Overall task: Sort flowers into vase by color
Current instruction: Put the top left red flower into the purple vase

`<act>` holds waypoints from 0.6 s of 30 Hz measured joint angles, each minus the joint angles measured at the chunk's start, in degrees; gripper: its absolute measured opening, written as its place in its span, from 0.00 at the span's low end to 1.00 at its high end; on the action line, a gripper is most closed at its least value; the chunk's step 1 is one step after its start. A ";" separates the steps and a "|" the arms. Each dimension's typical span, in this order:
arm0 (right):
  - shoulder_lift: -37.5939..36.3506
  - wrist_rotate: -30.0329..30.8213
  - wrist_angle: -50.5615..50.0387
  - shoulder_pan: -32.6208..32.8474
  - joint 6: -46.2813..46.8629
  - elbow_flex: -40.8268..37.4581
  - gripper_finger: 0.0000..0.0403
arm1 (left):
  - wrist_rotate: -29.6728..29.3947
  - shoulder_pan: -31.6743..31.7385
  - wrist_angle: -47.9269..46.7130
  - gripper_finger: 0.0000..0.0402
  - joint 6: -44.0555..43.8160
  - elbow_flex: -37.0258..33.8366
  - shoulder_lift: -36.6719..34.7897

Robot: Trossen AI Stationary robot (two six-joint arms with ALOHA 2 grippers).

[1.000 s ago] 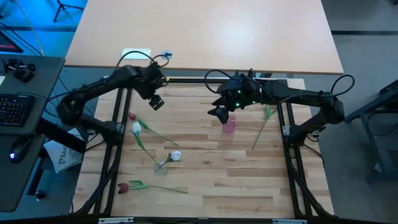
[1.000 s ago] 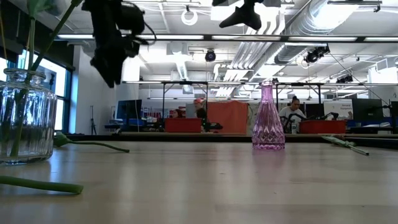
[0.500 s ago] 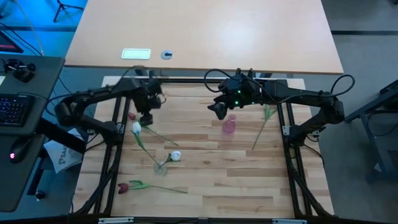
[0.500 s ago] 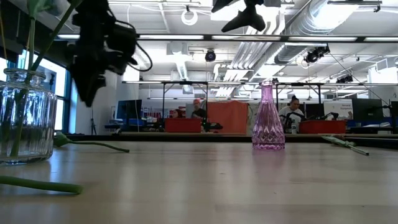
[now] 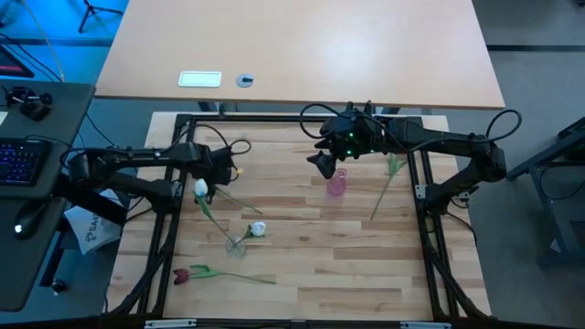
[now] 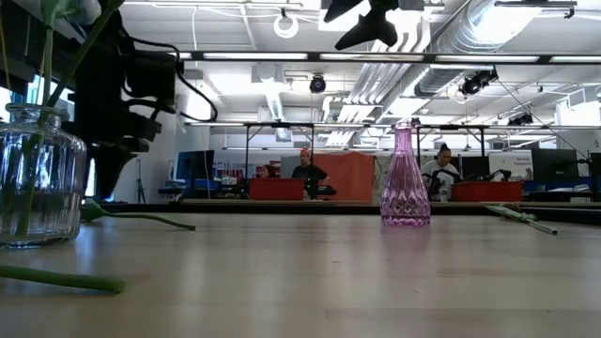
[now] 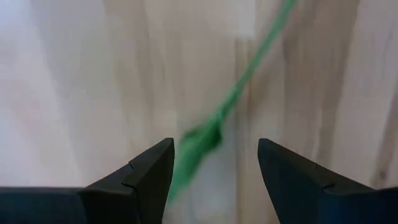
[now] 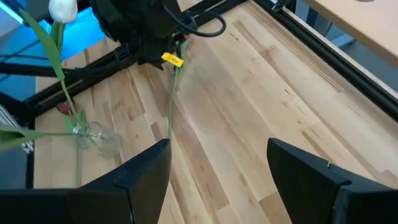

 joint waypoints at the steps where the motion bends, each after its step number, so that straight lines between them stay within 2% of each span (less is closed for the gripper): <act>1: 0.00 -0.02 -0.08 0.00 -0.19 0.00 0.65 | -0.29 -0.32 1.17 0.55 -0.29 0.00 -0.01; 9: 0.00 -0.04 -1.71 0.00 -1.35 0.00 0.65 | -0.37 -1.01 2.65 0.55 4.78 0.00 1.29; 12: 0.00 -0.04 -1.89 0.00 -1.21 0.00 0.65 | 0.51 -1.01 4.18 0.55 7.35 0.00 3.57; 18: 0.00 -0.04 -1.89 0.00 -1.18 0.02 0.65 | 0.76 -1.03 6.34 0.55 7.03 0.02 9.34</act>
